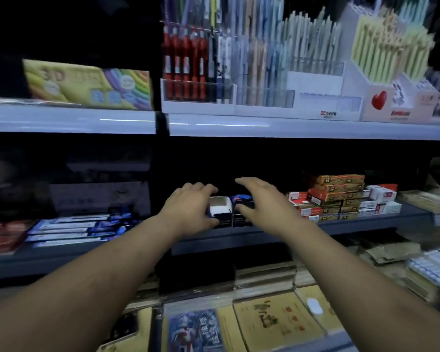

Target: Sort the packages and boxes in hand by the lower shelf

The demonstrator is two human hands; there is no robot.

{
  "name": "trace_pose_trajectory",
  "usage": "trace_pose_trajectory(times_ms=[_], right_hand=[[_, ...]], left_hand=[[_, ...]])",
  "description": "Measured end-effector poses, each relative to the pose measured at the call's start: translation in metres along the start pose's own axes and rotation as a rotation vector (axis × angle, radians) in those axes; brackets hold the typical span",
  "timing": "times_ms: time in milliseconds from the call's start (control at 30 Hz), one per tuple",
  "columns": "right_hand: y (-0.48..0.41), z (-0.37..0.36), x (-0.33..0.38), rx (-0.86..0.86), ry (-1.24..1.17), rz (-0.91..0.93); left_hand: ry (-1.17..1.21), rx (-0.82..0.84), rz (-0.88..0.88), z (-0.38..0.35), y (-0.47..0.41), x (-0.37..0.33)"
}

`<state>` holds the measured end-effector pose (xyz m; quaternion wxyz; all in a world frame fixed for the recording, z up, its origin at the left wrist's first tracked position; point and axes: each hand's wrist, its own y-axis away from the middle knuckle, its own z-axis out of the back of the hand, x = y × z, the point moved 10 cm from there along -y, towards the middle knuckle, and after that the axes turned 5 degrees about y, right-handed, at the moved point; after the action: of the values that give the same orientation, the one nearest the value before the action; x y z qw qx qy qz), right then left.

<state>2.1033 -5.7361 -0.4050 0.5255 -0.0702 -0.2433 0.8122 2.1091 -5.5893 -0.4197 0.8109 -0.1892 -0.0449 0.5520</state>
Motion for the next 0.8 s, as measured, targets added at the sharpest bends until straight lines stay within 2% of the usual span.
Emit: trace_pose_trajectory(times_ms=[267, 467, 633, 800], right_hand=[[-0.02, -0.066, 0.137, 0.154, -0.072, 0.156], [-0.049, -0.13, 0.193, 0.242, -0.138, 0.17], [-0.07, -0.167, 0.217, 0.257, -0.148, 0.2], [-0.087, -0.196, 0.226, 0.268, -0.124, 0.196]], left_hand=[[-0.175, 0.085, 0.13, 0.008, 0.093, 0.124], [-0.188, 0.047, 0.241, 0.017, 0.135, 0.23], [-0.205, 0.052, 0.204, 0.018, 0.132, 0.279], [-0.259, 0.091, 0.117, 0.004, 0.107, 0.286]])
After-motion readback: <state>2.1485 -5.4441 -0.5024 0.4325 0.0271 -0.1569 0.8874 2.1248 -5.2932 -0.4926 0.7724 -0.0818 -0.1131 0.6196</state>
